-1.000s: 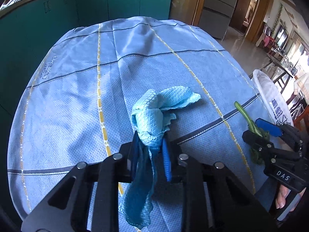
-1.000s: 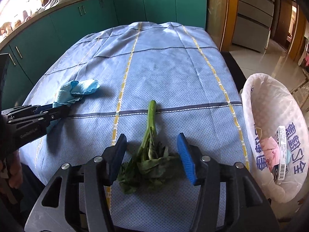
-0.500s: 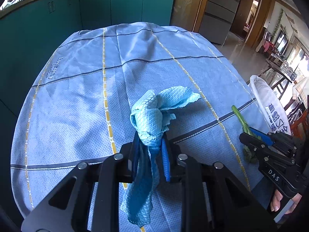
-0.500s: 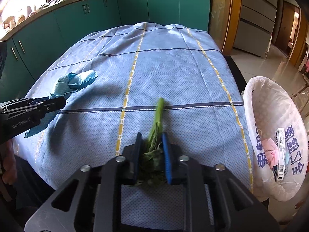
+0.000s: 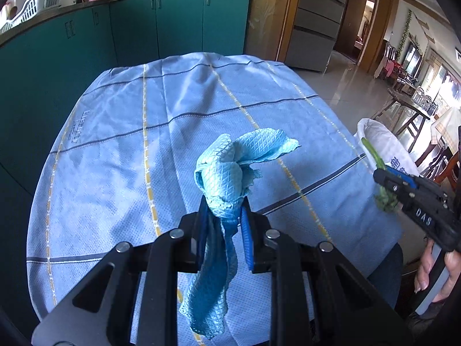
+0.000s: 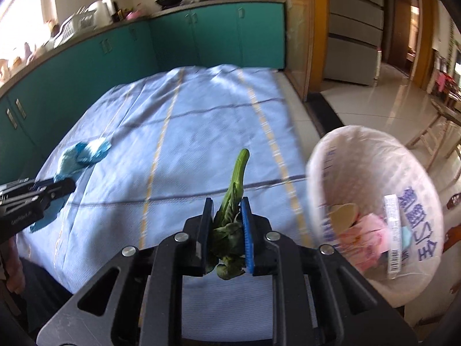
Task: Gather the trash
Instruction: 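Carry the rag into the bin with the left tool while the right tool drops the vegetable in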
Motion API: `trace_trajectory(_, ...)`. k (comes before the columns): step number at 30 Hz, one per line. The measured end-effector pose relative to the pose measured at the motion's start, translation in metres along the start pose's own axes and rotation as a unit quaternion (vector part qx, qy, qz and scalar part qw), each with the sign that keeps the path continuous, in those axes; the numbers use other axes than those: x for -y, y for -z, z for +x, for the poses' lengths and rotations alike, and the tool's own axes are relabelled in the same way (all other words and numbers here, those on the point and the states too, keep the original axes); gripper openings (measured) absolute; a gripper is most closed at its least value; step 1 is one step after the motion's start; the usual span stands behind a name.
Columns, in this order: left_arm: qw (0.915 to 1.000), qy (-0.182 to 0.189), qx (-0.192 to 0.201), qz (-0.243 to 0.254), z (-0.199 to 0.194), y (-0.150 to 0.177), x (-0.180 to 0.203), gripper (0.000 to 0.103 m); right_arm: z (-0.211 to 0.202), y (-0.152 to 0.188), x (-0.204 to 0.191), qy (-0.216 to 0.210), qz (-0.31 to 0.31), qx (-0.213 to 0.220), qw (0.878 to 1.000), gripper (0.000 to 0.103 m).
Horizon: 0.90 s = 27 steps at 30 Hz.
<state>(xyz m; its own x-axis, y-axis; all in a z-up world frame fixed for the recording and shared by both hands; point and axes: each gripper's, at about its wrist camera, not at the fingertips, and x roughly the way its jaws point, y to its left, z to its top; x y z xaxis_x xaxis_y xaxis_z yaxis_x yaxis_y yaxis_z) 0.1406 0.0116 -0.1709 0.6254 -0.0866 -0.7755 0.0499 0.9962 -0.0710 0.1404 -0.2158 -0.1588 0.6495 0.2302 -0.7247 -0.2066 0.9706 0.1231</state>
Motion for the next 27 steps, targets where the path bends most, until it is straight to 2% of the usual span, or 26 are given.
trace_trajectory(3, 0.9999, 0.009, 0.006, 0.011, -0.002, -0.007, 0.013, 0.022, -0.014, -0.005, 0.025, 0.016, 0.022, 0.019, 0.999, 0.020)
trace_trajectory(9, 0.9978, 0.055, 0.004, 0.037, 0.005, -0.024, 0.050, 0.022, -0.036, -0.004, 0.077, 0.059, 0.068, 0.041, 0.995, 0.020)
trace_trajectory(16, 0.9907, 0.111, 0.004, 0.079, 0.023, -0.045, 0.116, 0.022, -0.071, 0.014, 0.130, 0.105, 0.120, 0.055, 0.986, 0.020)
trace_trajectory(22, 0.9772, 0.172, -0.021, 0.122, 0.056, -0.063, 0.192, 0.022, -0.082, 0.028, 0.159, 0.133, 0.148, 0.054, 0.978, 0.020)
trace_trajectory(27, 0.9626, 0.207, -0.045, 0.168, 0.078, -0.059, 0.256, 0.022, -0.083, 0.042, 0.182, 0.148, 0.173, 0.046, 0.973, 0.020)
